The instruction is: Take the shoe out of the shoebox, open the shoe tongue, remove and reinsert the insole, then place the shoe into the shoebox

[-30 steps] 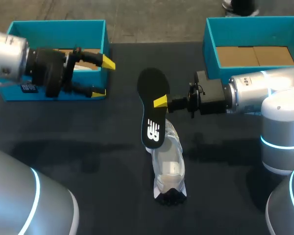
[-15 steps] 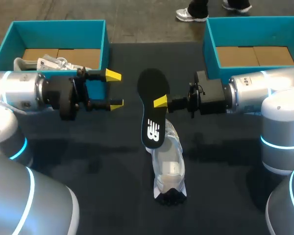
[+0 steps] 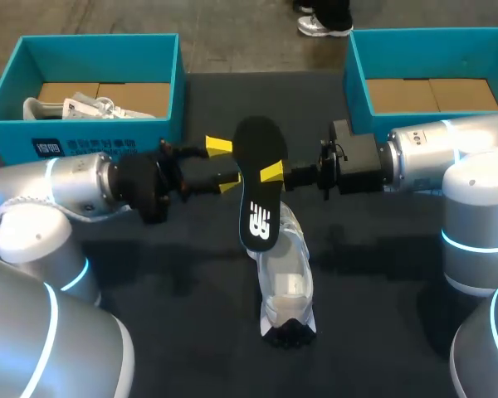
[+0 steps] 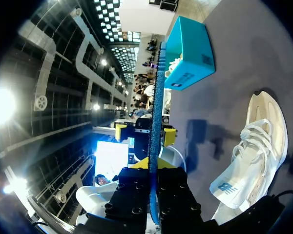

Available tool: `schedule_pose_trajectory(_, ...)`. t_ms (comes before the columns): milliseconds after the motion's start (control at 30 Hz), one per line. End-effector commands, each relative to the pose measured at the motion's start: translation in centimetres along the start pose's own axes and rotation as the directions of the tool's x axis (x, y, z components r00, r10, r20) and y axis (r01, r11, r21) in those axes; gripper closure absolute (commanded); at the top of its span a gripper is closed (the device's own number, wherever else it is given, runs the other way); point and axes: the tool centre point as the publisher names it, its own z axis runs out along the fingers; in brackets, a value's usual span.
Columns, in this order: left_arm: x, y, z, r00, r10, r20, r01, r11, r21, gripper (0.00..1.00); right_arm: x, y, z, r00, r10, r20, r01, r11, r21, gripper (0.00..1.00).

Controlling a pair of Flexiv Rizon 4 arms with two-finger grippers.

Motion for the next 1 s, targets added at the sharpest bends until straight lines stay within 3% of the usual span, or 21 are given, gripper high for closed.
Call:
schedule_pose_trajectory(33,0.3,-0.2,1.1,1.0,0.01,0.005,-0.01,1.0,-0.028,0.39,0.0,-0.1,0.1,1.0,0.0,0.002,0.0,1.0,-0.002,1.0)
schedule_pose_trajectory(100,0.4,-0.1,1.4,1.0,0.012,0.006,-0.011,0.999,-0.035,0.4,0.0,-0.1,0.1,1.0,0.0,0.002,0.0,1.0,-0.002,1.0)
schedule_pose_trajectory(167,0.4,-0.1,1.6,1.0,0.02,0.007,-0.02,0.999,-0.047,0.5,0.0,-0.1,0.1,1.0,0.0,0.002,0.0,1.0,-0.002,1.0)
schedule_pose_trajectory(267,0.2,-0.1,1.8,1.0,0.027,0.01,-0.027,0.998,-0.063,0.56,0.0,-0.1,0.1,1.0,0.0,0.002,0.0,1.0,-0.002,1.0)
schedule_pose_trajectory(1000,0.5,0.4,3.9,0.997,0.073,-0.002,-0.072,0.99,-0.122,0.76,0.0,-0.1,0.1,1.0,0.0,0.002,0.0,1.0,-0.002,1.0)
